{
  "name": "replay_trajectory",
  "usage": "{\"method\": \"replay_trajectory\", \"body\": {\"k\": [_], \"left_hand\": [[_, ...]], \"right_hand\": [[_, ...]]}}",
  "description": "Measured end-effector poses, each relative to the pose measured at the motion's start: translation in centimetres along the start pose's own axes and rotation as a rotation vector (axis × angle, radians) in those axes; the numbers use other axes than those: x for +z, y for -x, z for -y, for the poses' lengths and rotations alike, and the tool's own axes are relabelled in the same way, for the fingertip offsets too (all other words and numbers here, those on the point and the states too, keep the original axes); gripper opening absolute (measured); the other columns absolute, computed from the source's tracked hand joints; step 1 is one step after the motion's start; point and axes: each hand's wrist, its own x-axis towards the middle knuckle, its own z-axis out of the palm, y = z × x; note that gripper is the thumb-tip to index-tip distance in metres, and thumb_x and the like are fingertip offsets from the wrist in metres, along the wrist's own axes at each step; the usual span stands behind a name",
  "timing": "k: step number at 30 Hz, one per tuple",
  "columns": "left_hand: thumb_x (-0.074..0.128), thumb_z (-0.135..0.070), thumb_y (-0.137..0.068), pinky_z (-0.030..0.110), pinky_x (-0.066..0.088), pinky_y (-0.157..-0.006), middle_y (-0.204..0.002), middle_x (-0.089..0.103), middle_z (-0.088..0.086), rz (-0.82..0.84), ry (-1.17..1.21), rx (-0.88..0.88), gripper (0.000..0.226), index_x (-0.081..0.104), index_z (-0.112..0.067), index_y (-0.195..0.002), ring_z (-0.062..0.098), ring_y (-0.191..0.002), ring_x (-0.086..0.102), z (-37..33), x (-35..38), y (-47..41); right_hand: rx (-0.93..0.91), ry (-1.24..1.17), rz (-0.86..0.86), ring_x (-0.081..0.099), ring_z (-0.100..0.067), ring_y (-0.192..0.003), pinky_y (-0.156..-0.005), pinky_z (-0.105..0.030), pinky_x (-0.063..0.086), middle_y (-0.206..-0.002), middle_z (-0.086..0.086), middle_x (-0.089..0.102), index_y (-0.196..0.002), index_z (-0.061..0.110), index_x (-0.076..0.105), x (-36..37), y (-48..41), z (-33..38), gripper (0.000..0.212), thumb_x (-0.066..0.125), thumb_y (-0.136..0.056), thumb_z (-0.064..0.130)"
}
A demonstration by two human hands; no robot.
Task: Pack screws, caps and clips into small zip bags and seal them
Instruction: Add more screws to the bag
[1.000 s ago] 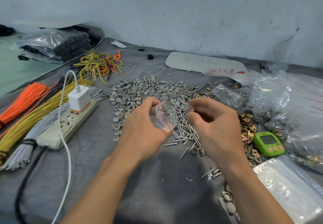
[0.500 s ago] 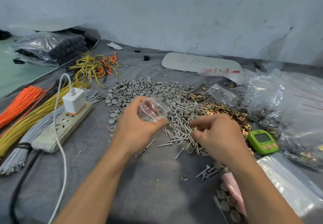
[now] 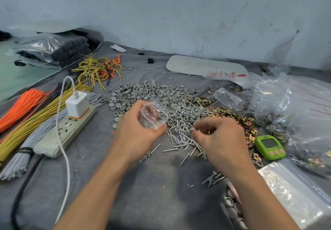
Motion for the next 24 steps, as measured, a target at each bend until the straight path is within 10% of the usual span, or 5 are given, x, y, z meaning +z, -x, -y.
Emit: {"method": "replay_trajectory", "body": {"k": [7,18,24], "left_hand": [[0.086,-0.039,-0.063,0.012,0.041,-0.061,-0.090,0.069,-0.021,0.065,-0.224,0.125,0.050,0.054,-0.042,-0.100,-0.003,-0.079,0.063,-0.5,1.9,0.5],[0.079,-0.040,-0.055,0.019,0.046,-0.072,-0.101,0.067,-0.020,0.004,-0.174,0.072,0.071,0.047,-0.051,-0.118,-0.001,-0.087,0.062,-0.6,2.0,0.1],[0.086,-0.025,-0.052,0.028,0.054,-0.086,-0.112,0.061,-0.010,0.134,-0.023,0.014,0.105,0.041,-0.057,-0.141,0.006,-0.103,0.065,-0.6,1.2,0.0]], "right_hand": [[-0.231,-0.334,-0.094,0.063,-0.003,-0.096,-0.082,-0.016,0.045,-0.088,0.023,0.071,-0.080,0.044,0.079,1.9,0.0,2.4,0.018,0.085,-0.076,0.028],[0.021,-0.631,0.224,0.067,-0.003,-0.089,-0.081,-0.023,0.054,-0.105,0.012,0.071,-0.086,0.035,0.082,2.0,-0.1,1.9,0.019,0.081,-0.068,0.040],[0.074,-0.569,0.117,0.064,-0.012,-0.067,-0.072,-0.047,0.058,-0.075,-0.003,0.077,-0.081,0.029,0.081,2.7,-0.1,1.8,0.019,0.079,-0.079,0.011]]}}
